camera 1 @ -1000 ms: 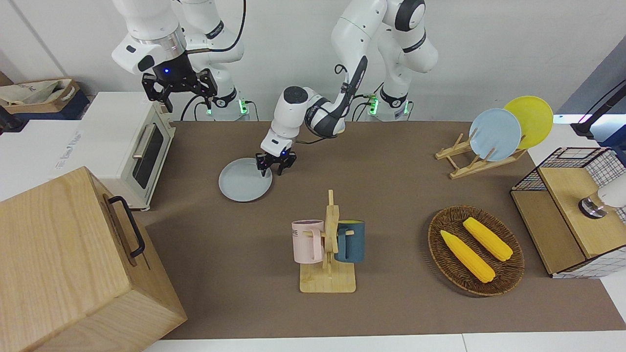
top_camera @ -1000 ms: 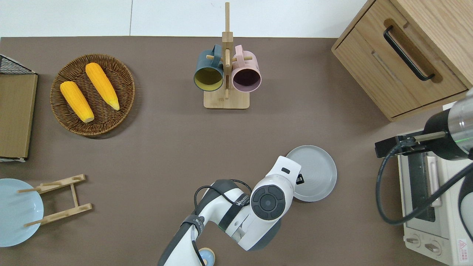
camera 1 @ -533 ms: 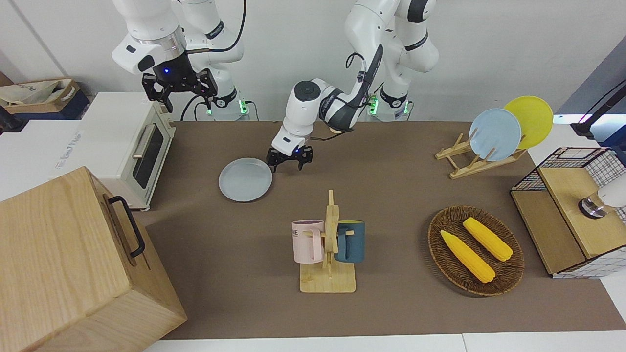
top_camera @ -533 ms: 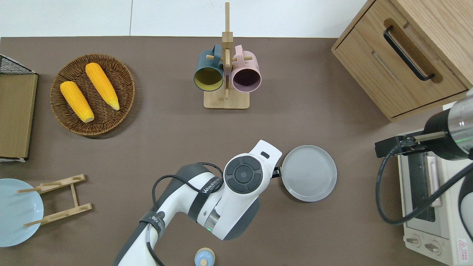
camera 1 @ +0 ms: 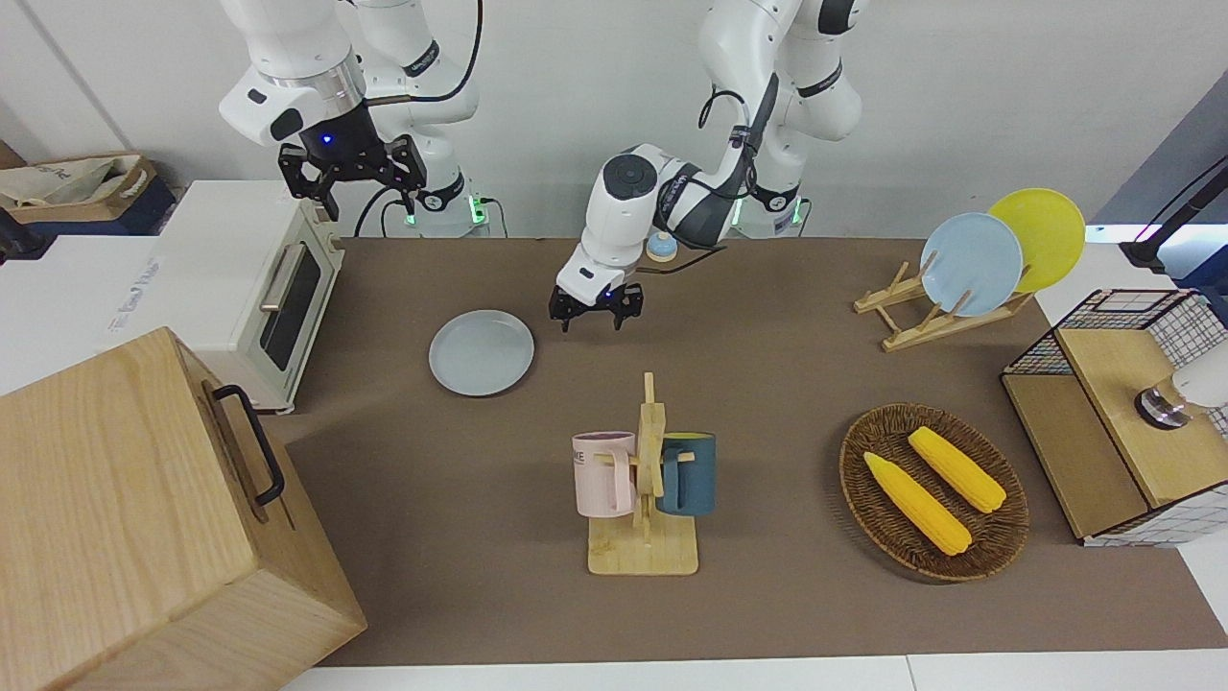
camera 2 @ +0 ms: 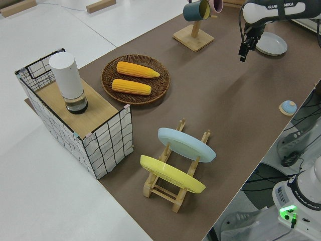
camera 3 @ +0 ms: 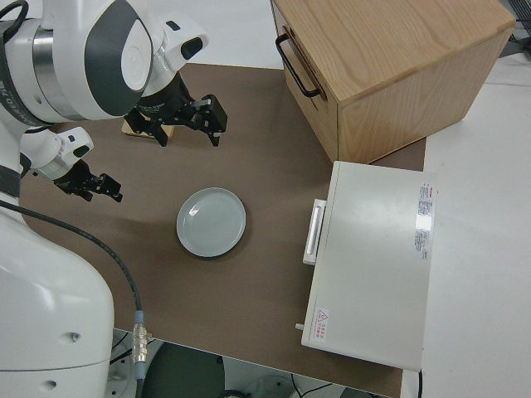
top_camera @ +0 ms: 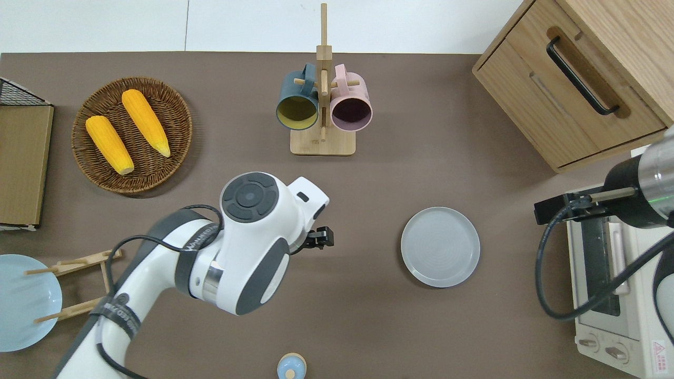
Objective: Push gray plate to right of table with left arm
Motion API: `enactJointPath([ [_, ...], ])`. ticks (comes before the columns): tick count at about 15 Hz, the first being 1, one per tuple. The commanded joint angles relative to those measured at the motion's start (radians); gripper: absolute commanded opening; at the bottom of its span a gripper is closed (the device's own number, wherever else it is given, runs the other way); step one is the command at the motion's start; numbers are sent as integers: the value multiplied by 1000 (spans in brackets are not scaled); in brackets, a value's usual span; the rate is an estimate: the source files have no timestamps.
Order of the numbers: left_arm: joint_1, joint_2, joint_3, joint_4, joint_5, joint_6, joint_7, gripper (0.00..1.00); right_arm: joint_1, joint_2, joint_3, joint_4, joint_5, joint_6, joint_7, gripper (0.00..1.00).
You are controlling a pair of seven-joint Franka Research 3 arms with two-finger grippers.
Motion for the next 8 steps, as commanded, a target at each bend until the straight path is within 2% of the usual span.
enactJointPath([
  [1,126,-105,-7,-41,15,-100,103,991,-11,-8,6,1,8,-12,-3,983],
  [4,232,-155,-7,-30,18,-175,224,991,-11,-8,4,-1,8,-12,-3,983],
  [8,293,-188,-3,29,159,-246,232,991,-11,-8,6,-1,8,-12,-1,983],
])
